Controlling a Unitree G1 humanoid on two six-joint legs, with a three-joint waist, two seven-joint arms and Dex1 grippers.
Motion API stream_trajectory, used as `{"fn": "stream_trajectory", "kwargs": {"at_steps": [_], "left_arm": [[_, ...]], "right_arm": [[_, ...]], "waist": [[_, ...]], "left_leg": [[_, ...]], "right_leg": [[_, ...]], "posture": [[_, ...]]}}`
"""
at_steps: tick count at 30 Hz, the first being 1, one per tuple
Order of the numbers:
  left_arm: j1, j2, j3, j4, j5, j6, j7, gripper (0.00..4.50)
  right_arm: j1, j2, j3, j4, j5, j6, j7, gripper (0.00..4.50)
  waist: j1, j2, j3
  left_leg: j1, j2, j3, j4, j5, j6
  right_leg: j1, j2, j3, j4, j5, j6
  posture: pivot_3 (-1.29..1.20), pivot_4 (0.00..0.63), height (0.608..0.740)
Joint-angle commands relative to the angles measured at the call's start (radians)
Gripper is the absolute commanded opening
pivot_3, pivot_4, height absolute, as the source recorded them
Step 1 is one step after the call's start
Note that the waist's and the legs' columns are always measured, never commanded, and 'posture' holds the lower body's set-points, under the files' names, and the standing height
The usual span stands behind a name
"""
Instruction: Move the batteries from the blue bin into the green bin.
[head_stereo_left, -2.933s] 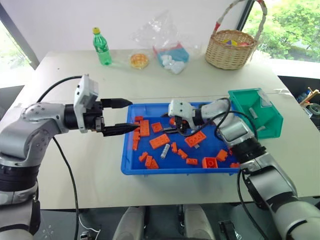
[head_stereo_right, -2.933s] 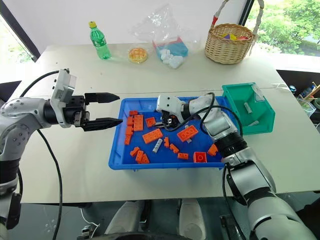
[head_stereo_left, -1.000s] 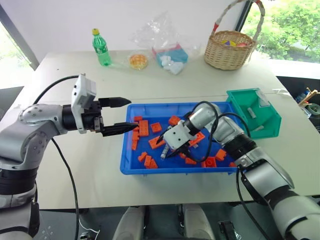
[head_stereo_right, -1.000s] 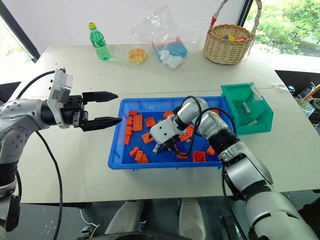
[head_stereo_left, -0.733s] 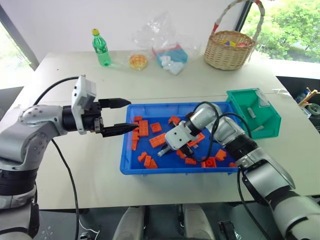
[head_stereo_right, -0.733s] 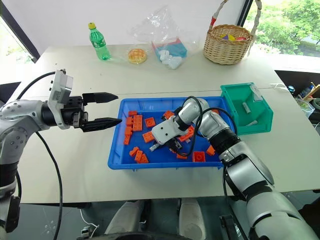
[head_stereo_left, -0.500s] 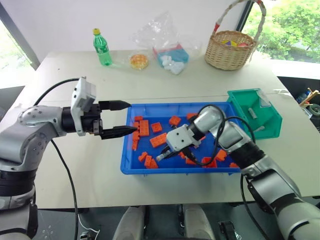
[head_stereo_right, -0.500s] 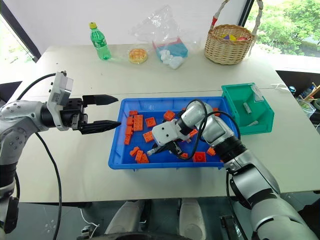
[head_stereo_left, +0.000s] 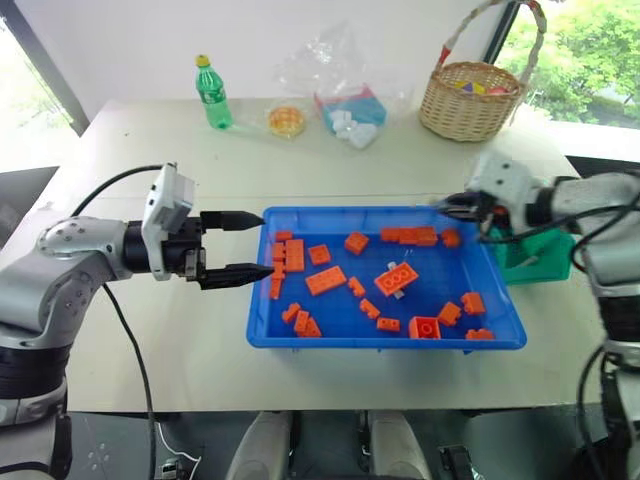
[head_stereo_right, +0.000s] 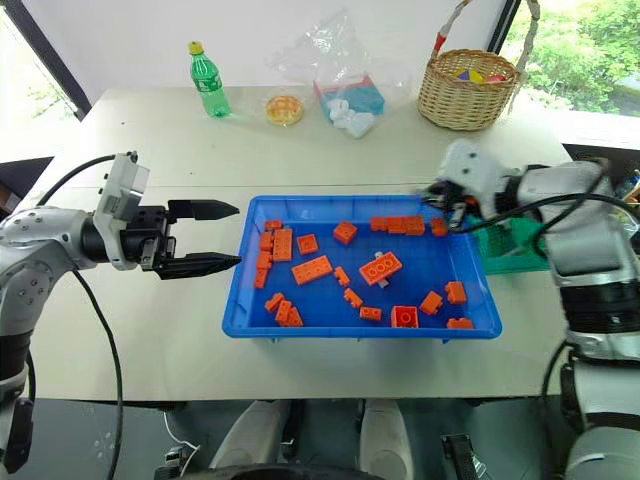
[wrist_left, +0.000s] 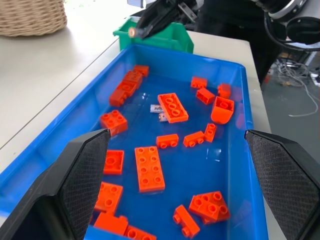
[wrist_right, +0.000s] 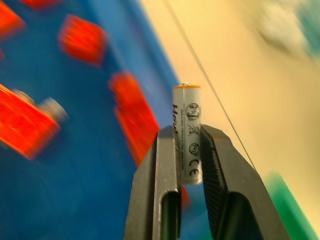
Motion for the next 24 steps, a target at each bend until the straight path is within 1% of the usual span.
{"fn": "stream_trajectory", "kwargs": {"at_steps": [1,5,7,9,13,14,16,19,22,24], "left_arm": [[-0.030,0.001,-0.006,-0.004,0.003,-0.016,-0.009,4.50],[-0.044,-0.003,-0.016,0.005,0.008,-0.021,-0.015,4.50],[-0.048,-0.005,-0.020,0.005,0.008,-0.021,-0.016,4.50],[-0.055,-0.005,-0.023,0.009,0.010,-0.021,-0.019,4.50],[-0.063,-0.006,-0.026,0.015,0.012,-0.020,-0.023,4.50],[-0.063,-0.006,-0.026,0.013,0.013,-0.020,-0.023,4.50],[-0.061,-0.006,-0.025,0.012,0.013,-0.018,-0.024,4.50],[-0.058,-0.004,-0.023,0.011,0.013,-0.016,-0.027,4.50],[-0.058,-0.005,-0.023,0.009,0.012,-0.013,-0.025,4.50],[-0.060,-0.007,-0.026,0.007,0.012,-0.012,-0.024,4.50]], "right_arm": [[0.071,-0.062,-0.078,0.011,-0.019,0.023,-0.078,0.07],[0.126,-0.075,-0.096,0.006,-0.013,0.064,-0.133,0.07],[0.141,-0.074,-0.099,0.012,-0.013,0.097,-0.164,1.13],[0.146,-0.078,-0.087,0.028,-0.035,0.090,-0.204,1.94],[0.139,-0.086,-0.086,0.016,-0.030,0.104,-0.228,4.06],[0.129,-0.084,-0.097,-0.004,-0.017,0.132,-0.229,4.45],[0.096,-0.060,-0.119,-0.070,0.024,0.223,-0.237,4.45],[0.045,0.012,-0.151,-0.235,0.141,0.445,-0.245,4.45],[0.042,0.080,-0.147,-0.394,0.225,0.638,-0.268,4.45],[0.062,0.149,-0.127,-0.496,0.260,0.756,-0.317,4.45]], "waist": [[0.000,0.000,0.000],[-0.003,0.000,0.000],[-0.006,0.000,0.000],[-0.009,0.000,0.000],[-0.014,0.000,0.000],[-0.014,0.000,0.000],[-0.016,0.000,0.000],[-0.023,0.000,0.000],[-0.017,0.000,0.000],[-0.011,0.000,0.000]], "left_leg": [[0.000,0.000,0.000,0.000,0.000,0.000],[0.000,0.000,0.001,0.000,0.000,0.000],[0.000,0.000,0.001,0.001,0.000,0.000],[0.000,0.000,0.001,0.001,0.000,0.000],[0.000,0.000,0.001,0.001,0.000,0.001],[0.000,0.000,0.001,0.001,0.000,0.001],[-0.001,0.000,0.001,0.001,0.000,0.001],[-0.001,0.001,0.001,0.001,0.000,0.001],[-0.001,0.003,-0.001,0.000,0.000,0.001],[-0.001,0.003,-0.002,0.000,0.000,0.001]], "right_leg": [[0.000,0.000,0.000,0.000,0.000,0.000],[0.000,0.000,0.000,0.000,0.000,0.000],[0.000,0.000,0.000,0.000,0.000,0.000],[0.000,0.000,0.000,0.000,0.000,0.000],[0.000,0.000,0.000,0.000,0.000,0.000],[0.000,0.000,0.000,0.000,0.000,0.000],[0.000,0.000,0.000,0.000,0.000,0.000],[0.000,0.001,0.000,0.000,0.000,0.000],[-0.001,0.004,0.001,0.000,0.000,0.000],[-0.001,0.004,0.001,0.000,0.000,0.000]], "posture": [[0.00,0.150,0.693],[0.00,0.150,0.693],[0.00,0.150,0.693],[0.00,0.150,0.693],[0.00,0.150,0.693],[0.00,0.150,0.693],[0.00,0.150,0.693],[0.00,0.150,0.693],[0.00,0.150,0.693],[0.00,0.150,0.693]]}}
